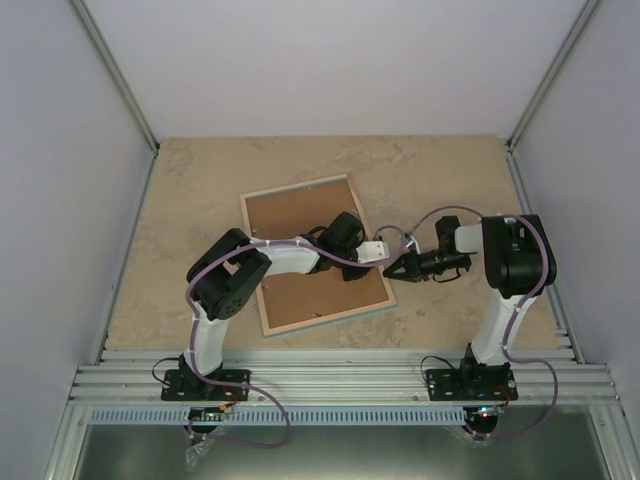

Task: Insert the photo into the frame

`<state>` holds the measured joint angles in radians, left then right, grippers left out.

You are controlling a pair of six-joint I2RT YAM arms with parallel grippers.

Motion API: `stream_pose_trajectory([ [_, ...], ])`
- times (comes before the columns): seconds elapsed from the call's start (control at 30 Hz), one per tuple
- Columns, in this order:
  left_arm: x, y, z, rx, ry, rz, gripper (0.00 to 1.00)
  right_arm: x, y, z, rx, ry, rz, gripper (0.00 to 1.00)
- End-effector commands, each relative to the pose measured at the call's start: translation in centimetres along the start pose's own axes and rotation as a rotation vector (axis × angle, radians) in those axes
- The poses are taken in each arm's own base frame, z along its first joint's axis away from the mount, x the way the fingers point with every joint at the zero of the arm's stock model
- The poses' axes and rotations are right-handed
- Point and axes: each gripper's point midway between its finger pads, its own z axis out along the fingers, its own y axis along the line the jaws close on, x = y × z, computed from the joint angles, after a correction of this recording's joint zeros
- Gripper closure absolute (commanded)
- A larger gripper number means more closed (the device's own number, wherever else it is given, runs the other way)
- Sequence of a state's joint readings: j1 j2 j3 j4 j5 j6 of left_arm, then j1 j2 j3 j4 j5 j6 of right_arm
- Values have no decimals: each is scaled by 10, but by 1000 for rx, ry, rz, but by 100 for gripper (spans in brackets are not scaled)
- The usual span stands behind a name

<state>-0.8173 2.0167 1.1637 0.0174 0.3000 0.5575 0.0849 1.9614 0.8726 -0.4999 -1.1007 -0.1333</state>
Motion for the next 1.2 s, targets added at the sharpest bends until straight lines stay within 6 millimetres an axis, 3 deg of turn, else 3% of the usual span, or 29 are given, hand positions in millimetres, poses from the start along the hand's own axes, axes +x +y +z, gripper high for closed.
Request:
stream_pose_trajectory([
  [0.0,41,4,29,-86,136,-107,90,16,-21,14,93,75,9,82],
  [0.2,39,11,25,-170,123,-186,97,21,-22,23,109,117,1,85],
  [0.4,25,13,21,-159,55,-273,92,21,-26,24,122,127,7,86],
  [0.53,2,19,9,-132,-46,-348,76,20,-27,24,132,127,5,86],
  [0.73,-29,20,-25,-166,-196,-241,54,19,-31,24,148,128,4,86],
  [0.9,-20,28,-36,-265,-183,-167,40,18,-34,24,151,126,7,86],
  [1.17,-7,11,-40,-255,-186,-179,39,17,-34,23,151,122,7,86],
])
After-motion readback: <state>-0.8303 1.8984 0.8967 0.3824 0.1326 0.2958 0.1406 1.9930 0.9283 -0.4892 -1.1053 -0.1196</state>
